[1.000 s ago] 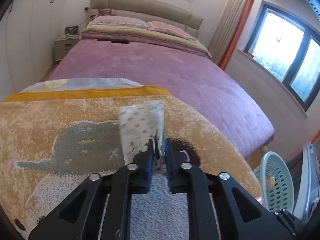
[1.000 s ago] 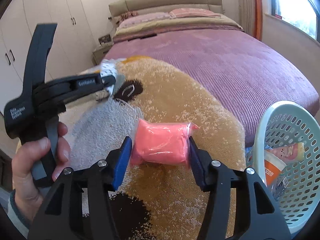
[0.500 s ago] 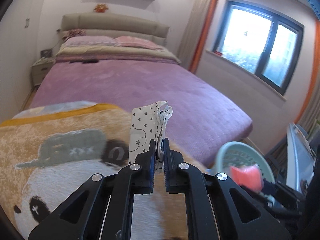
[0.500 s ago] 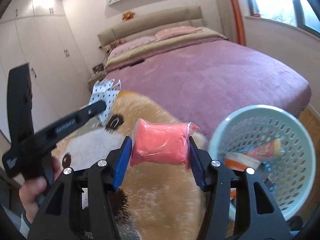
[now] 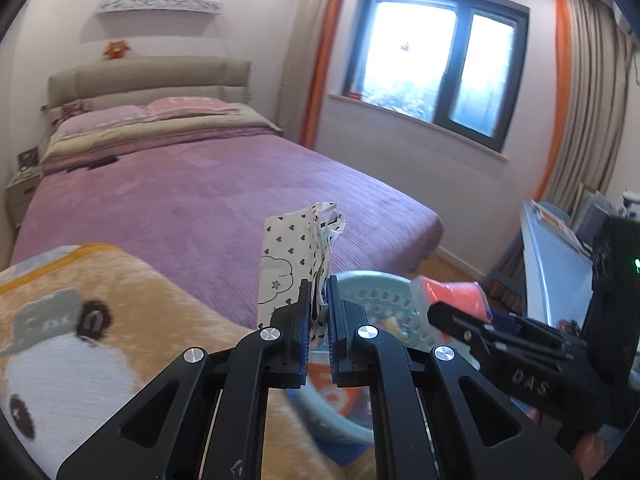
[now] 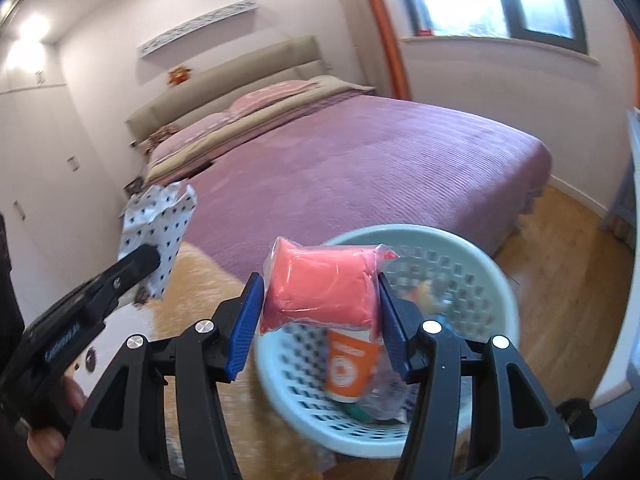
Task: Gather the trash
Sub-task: 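Carry the polka-dot paper and pink packet to the basket and open both tools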
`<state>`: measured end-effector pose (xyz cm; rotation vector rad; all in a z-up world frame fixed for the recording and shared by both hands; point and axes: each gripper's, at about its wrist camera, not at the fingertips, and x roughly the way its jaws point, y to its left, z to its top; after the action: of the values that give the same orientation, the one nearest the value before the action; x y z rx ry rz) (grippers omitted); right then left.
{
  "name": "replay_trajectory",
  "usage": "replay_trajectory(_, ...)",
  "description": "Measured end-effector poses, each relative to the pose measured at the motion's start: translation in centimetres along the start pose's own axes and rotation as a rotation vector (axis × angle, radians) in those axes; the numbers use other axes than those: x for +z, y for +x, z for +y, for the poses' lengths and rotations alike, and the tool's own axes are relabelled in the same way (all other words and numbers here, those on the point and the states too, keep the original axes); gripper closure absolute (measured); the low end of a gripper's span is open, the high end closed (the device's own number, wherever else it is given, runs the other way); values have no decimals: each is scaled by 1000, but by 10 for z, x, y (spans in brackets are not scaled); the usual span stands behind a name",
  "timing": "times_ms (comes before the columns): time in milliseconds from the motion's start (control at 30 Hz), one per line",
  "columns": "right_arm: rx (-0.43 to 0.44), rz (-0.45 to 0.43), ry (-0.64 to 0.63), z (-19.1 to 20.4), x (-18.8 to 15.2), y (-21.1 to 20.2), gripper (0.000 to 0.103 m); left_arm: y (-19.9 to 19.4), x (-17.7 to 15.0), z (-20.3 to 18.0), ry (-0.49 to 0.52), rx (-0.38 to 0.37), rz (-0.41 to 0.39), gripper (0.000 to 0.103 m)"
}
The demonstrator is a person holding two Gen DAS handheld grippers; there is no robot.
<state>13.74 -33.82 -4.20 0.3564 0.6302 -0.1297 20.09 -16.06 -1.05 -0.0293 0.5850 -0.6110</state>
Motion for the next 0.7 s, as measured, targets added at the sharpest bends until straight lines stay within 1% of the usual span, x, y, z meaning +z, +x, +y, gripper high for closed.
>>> replay_trajectory(67, -31, 8, 25, -16, 0, 2, 51, 9, -4, -10, 9, -14, 19, 97)
replay_trajectory(200, -60, 30, 73, -42, -1, 7, 51, 29, -14, -24, 17, -47, 67, 97)
replay_trajectory(333, -92, 50, 106, -60, -3, 12, 50, 45, -22, -33, 17, -78, 114, 97)
replay_trajectory(367, -96, 57, 112, -63, -3, 14, 50, 48, -25, -34, 20, -89, 127, 95)
replay_trajectory(433, -89, 80, 126, -68, -4, 18, 49, 54, -30, -36, 22, -107, 150, 90)
replay_trajectory(467, -89, 84, 134, -70, -5, 19, 49, 55, -30, -34, 20, -108, 154, 81)
replay_trajectory(500, -94, 88, 142, -73, -6, 19, 49, 56, -31, -33, 18, -110, 157, 71)
replay_trajectory(533, -94, 89, 145, -75, -8, 18, 47, 56, -32, -32, 15, -109, 158, 65)
replay_trajectory(567, -96, 88, 147, -76, -9, 17, 43, 55, -33, -29, 9, -107, 155, 53)
replay_trajectory(600, -101, 85, 146, -76, -9, 16, 40, 52, -34, -27, 2, -108, 144, 46)
replay_trajectory(700, -103, 79, 134, -73, -11, 12, 40, 45, -35, -21, -8, -108, 132, 44)
